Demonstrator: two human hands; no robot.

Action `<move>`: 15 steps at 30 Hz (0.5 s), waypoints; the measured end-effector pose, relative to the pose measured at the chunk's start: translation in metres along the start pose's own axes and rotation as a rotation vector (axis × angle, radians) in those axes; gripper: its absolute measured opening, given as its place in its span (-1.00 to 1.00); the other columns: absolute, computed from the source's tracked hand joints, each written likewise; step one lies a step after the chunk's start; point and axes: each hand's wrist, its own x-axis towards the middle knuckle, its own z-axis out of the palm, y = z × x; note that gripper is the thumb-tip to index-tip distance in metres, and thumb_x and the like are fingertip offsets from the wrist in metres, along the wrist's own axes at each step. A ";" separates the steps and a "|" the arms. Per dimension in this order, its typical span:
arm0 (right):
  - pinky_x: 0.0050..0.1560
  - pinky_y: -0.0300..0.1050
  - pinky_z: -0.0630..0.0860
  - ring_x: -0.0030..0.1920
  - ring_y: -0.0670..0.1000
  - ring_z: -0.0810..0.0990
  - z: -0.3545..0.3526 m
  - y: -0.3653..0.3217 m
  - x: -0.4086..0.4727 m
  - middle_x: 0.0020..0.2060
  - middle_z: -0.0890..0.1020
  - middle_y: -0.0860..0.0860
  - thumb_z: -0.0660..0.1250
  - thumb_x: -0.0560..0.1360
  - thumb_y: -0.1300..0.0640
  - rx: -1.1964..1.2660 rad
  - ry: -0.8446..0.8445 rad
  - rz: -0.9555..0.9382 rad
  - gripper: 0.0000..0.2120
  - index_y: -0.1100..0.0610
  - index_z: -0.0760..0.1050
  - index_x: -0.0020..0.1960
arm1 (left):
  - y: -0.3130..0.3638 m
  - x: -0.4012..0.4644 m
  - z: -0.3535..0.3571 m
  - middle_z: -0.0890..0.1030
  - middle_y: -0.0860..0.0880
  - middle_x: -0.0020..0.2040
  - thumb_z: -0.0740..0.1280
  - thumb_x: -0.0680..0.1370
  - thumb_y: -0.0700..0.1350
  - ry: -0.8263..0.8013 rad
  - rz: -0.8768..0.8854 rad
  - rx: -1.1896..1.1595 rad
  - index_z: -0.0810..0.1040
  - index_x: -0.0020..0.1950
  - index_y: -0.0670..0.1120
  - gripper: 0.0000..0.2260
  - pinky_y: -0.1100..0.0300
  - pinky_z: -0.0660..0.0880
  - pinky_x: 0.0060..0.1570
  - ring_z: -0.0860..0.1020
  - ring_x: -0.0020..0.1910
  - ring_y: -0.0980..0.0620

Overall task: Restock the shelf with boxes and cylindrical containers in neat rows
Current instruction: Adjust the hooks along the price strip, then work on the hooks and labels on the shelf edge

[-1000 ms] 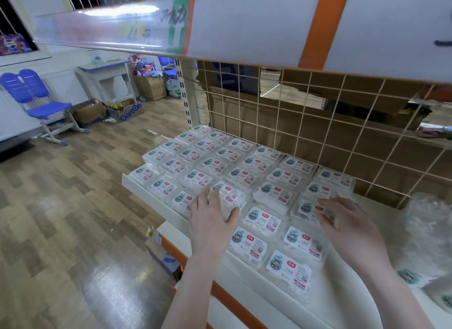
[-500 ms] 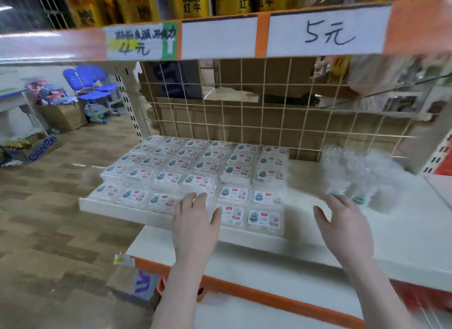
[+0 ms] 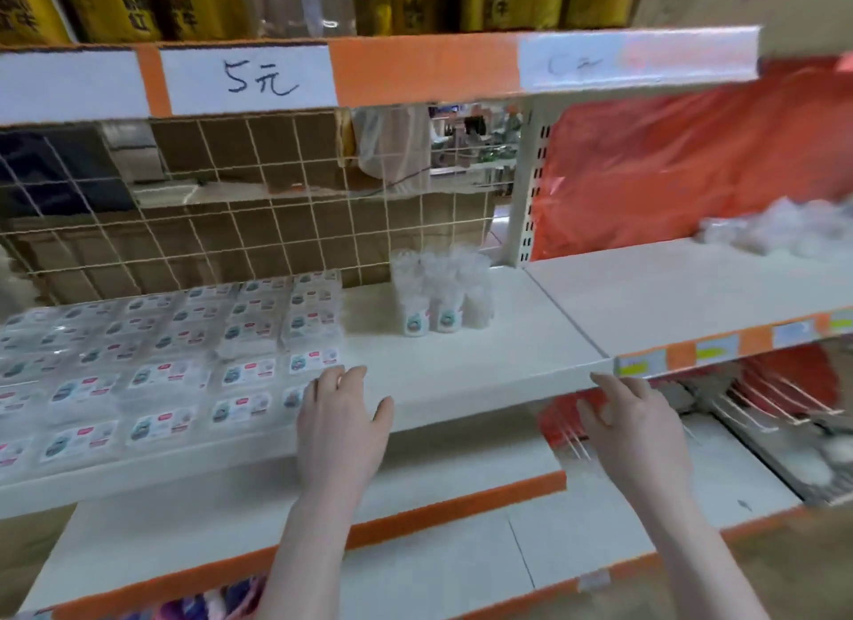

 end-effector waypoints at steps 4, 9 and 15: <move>-0.27 0.07 0.51 -0.22 0.28 0.59 -0.029 0.063 0.005 -0.19 0.62 0.24 0.51 0.28 0.29 -0.050 0.056 0.087 -0.71 0.27 0.61 -0.02 | 0.067 0.002 0.031 0.32 -0.02 0.42 0.22 0.57 0.08 -0.063 0.101 -0.007 0.34 0.42 -0.03 -0.56 0.11 0.26 0.34 0.26 0.39 -0.03; -0.15 0.06 0.52 -0.12 0.24 0.58 -0.072 0.161 0.019 -0.11 0.62 0.19 0.47 0.35 0.24 -0.082 0.095 0.173 -0.74 0.22 0.60 0.04 | 0.182 -0.002 0.083 0.32 -0.04 0.43 0.24 0.56 0.06 -0.126 0.212 -0.056 0.36 0.41 -0.04 -0.56 0.08 0.25 0.33 0.25 0.40 -0.06; -0.17 0.05 0.52 -0.15 0.23 0.58 -0.106 0.281 0.045 -0.13 0.62 0.15 0.48 0.33 0.25 -0.142 0.089 0.199 -0.73 0.20 0.61 0.03 | 0.309 -0.015 0.151 0.37 -0.06 0.38 0.28 0.55 0.03 -0.134 0.273 -0.117 0.41 0.38 -0.06 -0.58 0.09 0.25 0.31 0.28 0.37 -0.07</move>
